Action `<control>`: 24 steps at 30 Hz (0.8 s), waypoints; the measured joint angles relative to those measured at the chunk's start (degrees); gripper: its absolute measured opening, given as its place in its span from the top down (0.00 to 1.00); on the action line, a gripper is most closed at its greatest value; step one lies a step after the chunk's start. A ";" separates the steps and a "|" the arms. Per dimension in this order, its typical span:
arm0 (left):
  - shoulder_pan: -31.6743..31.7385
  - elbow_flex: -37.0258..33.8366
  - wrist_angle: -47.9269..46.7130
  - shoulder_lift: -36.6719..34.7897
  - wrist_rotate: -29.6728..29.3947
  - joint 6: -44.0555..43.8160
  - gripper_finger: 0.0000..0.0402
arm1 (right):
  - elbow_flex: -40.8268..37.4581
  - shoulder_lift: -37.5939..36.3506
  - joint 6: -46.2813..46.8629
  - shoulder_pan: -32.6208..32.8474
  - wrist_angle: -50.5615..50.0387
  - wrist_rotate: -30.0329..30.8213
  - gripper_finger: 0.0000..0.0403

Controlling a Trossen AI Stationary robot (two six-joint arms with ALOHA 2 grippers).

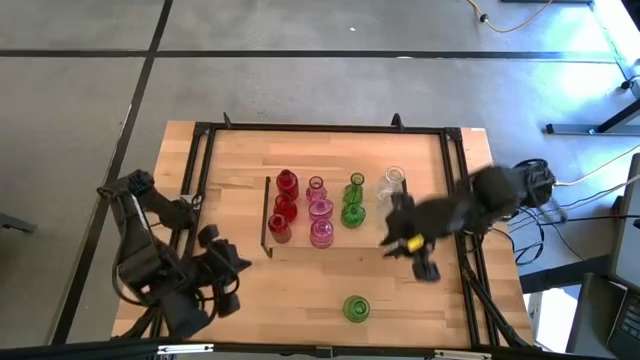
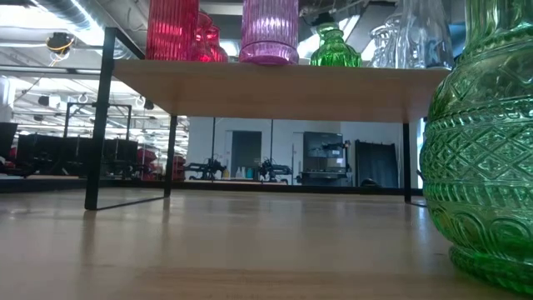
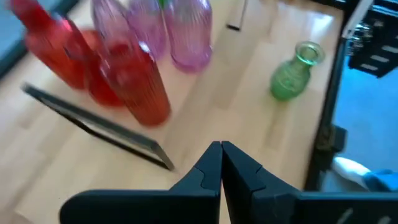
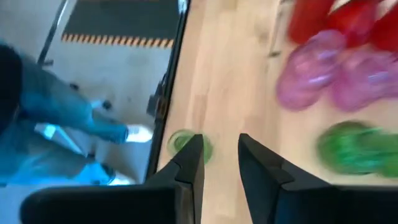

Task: Sort vases onto shelf
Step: Put the green vase on the shelf aligned with the other green vases

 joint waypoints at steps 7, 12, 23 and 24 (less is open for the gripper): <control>-8.16 -6.29 0.29 0.04 -0.48 -15.58 1.00 | -12.05 -0.01 3.33 10.21 6.22 4.79 0.80; -12.39 -13.06 0.56 0.07 -0.64 -25.86 1.00 | -20.92 0.02 2.54 13.56 14.79 5.37 0.80; -13.98 -21.43 3.33 0.09 -3.71 -34.17 1.00 | -37.67 0.06 -3.16 15.18 36.44 4.83 0.80; -13.98 -21.50 3.71 0.09 -3.78 -33.84 1.00 | -38.27 0.07 -3.02 15.16 36.75 4.80 0.80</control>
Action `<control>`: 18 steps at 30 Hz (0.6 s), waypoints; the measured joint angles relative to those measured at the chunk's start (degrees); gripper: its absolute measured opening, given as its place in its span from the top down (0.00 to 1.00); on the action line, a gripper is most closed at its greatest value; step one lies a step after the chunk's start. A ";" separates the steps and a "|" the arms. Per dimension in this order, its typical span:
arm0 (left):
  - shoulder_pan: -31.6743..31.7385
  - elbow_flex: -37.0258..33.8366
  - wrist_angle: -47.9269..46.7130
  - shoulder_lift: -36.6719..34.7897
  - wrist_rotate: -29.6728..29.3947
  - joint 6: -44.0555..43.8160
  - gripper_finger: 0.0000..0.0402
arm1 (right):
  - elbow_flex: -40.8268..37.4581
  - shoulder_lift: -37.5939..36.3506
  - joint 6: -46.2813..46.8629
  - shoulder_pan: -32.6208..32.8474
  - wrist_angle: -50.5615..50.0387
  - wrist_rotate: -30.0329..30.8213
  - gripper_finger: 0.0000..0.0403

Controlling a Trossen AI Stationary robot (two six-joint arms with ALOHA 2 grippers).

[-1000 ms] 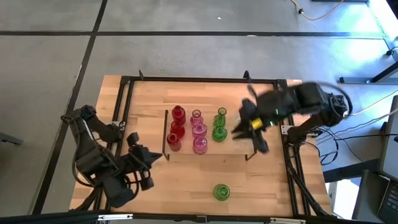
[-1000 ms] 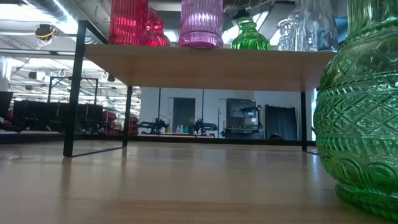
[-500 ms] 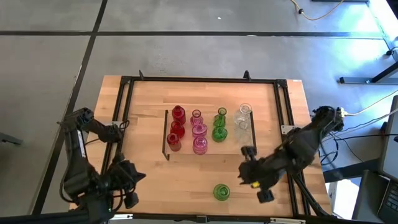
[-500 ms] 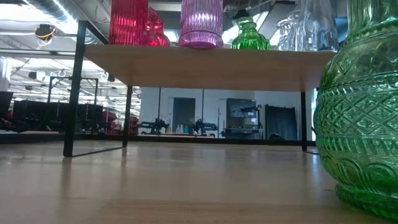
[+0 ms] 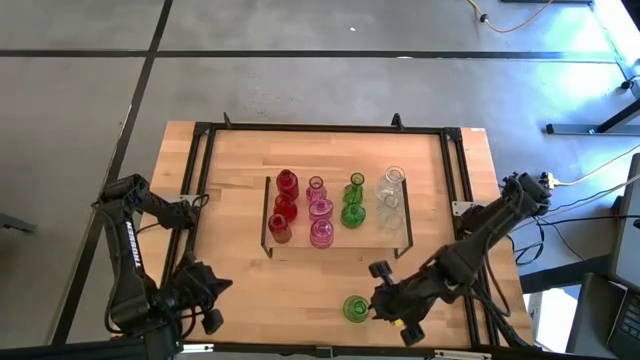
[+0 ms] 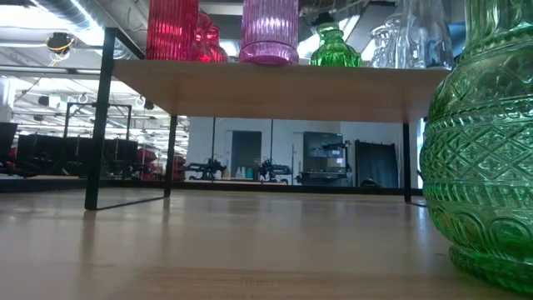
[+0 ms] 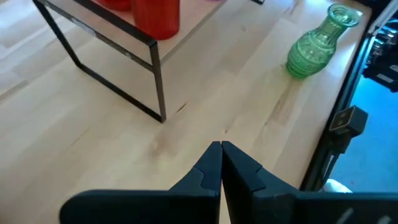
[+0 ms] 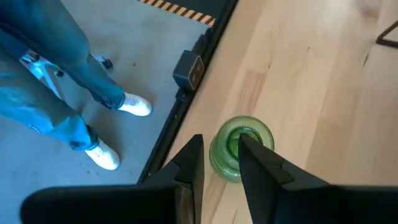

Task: Sort vases onto shelf
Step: Put the green vase on the shelf aligned with the other green vases

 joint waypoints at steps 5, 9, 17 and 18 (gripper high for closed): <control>0.00 -0.02 0.68 0.00 -2.77 -0.14 1.00 | -2.82 -0.06 6.37 -0.02 2.68 0.09 0.80; 0.40 -0.02 2.25 0.00 -5.78 -1.41 1.00 | -5.86 -0.07 22.83 -0.82 4.59 -0.95 0.80; 2.50 -0.02 3.18 0.00 -8.08 -0.90 1.00 | -8.30 -0.20 53.96 -0.68 5.90 1.99 0.80; 2.81 -0.02 3.26 0.00 -8.39 -0.61 1.00 | -8.30 -0.20 57.00 -0.24 5.90 2.43 0.80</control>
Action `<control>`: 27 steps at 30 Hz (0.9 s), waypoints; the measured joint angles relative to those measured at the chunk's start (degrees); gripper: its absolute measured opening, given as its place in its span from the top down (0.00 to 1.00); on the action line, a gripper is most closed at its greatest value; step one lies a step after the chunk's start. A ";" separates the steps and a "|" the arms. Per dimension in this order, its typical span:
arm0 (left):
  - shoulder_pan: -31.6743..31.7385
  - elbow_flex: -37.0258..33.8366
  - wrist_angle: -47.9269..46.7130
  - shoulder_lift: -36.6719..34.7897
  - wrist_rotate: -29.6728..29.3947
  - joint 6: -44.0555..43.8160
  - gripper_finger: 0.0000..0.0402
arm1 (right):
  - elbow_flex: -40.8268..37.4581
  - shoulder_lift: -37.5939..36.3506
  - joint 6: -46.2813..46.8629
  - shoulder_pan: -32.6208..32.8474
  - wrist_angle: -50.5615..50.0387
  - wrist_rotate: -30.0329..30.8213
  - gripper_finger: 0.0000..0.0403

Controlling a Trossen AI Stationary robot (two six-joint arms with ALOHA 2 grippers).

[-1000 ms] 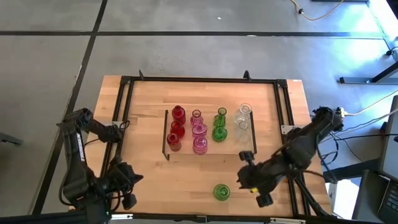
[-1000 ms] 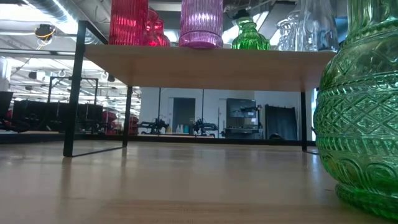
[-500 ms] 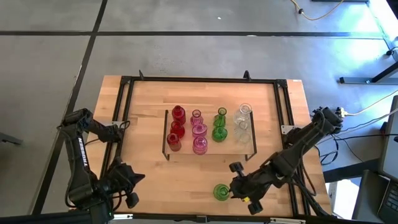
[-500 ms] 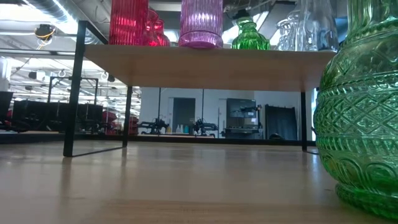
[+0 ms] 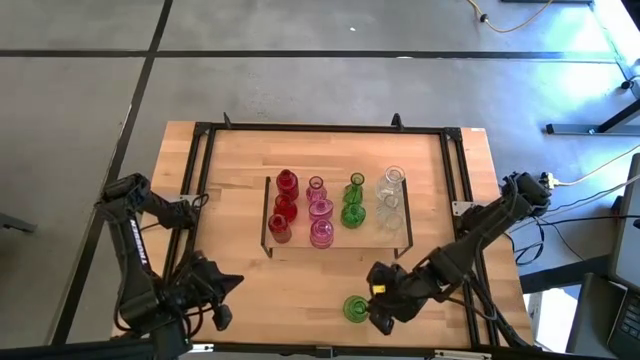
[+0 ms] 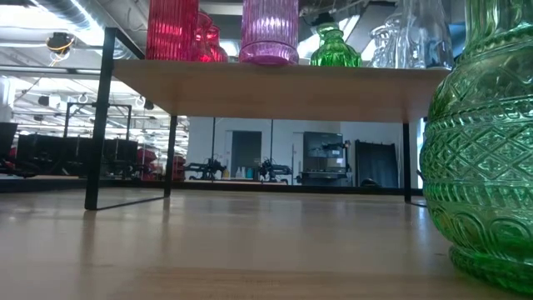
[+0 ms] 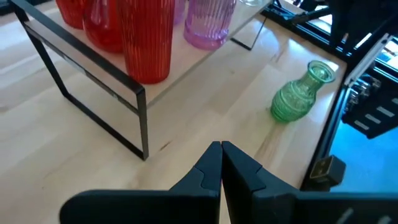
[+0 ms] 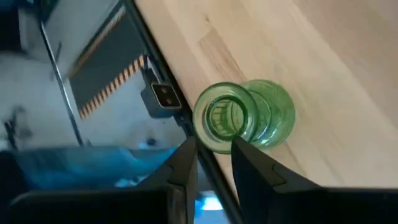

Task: Sort vases onto shelf
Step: Put the green vase on the shelf aligned with the other green vases

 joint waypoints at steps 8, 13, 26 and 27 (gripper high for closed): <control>1.60 0.00 0.48 0.00 0.28 3.42 1.00 | -0.02 -0.72 26.67 6.04 0.00 13.85 0.80; 1.72 0.00 0.46 0.00 2.74 5.11 1.00 | -3.47 -0.82 44.68 11.34 4.17 26.88 0.80; 2.09 0.00 -6.85 -2.24 9.14 11.68 1.00 | -17.94 -0.59 50.84 13.61 31.10 39.01 0.80; 2.09 -0.01 -7.16 -3.04 9.18 12.48 1.00 | -17.91 -0.42 50.86 13.00 31.33 38.26 0.80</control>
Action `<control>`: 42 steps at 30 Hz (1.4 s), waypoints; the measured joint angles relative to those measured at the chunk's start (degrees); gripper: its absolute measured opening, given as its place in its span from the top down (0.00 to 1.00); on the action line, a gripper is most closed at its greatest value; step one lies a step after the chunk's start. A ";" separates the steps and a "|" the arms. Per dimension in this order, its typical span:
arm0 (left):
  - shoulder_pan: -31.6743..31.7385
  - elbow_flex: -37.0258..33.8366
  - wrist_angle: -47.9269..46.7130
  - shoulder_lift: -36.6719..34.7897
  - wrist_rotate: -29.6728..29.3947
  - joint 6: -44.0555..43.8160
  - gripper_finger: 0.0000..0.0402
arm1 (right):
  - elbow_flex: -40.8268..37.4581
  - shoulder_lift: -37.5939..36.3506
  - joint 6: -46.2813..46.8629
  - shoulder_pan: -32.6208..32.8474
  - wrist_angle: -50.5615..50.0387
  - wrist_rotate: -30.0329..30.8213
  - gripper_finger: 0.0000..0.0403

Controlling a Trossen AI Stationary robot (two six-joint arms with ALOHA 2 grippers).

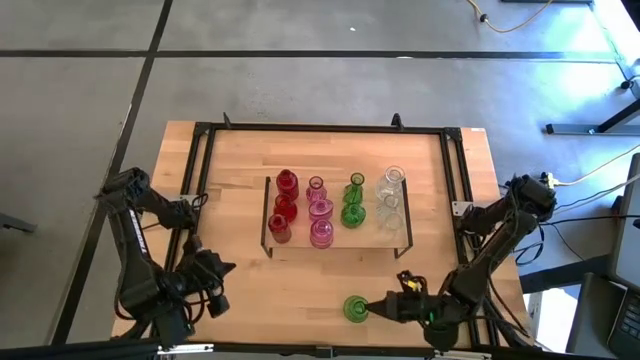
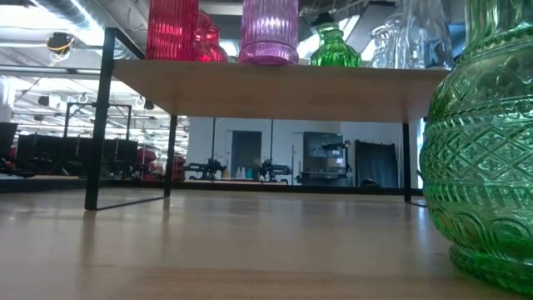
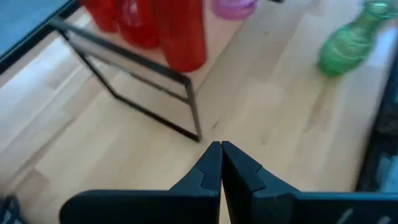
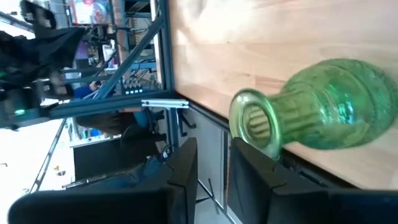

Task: Sort vases onto shelf
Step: Put the green vase on the shelf aligned with the other green vases

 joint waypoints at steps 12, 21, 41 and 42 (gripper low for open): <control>-3.01 0.01 0.19 -13.92 -6.29 9.20 1.00 | 0.36 0.23 0.22 -1.64 -1.67 -10.16 0.80; -4.94 0.01 0.25 -15.91 -8.25 9.59 1.00 | 0.38 -0.15 1.42 0.44 -3.13 -9.76 0.80; -4.48 0.01 2.05 -15.87 -9.29 9.11 1.00 | 0.39 0.98 -1.11 -5.80 -7.66 -16.57 0.80; -4.48 0.01 2.04 -15.87 -9.30 9.11 1.00 | 0.46 1.51 -1.55 -5.79 -6.46 -17.28 0.81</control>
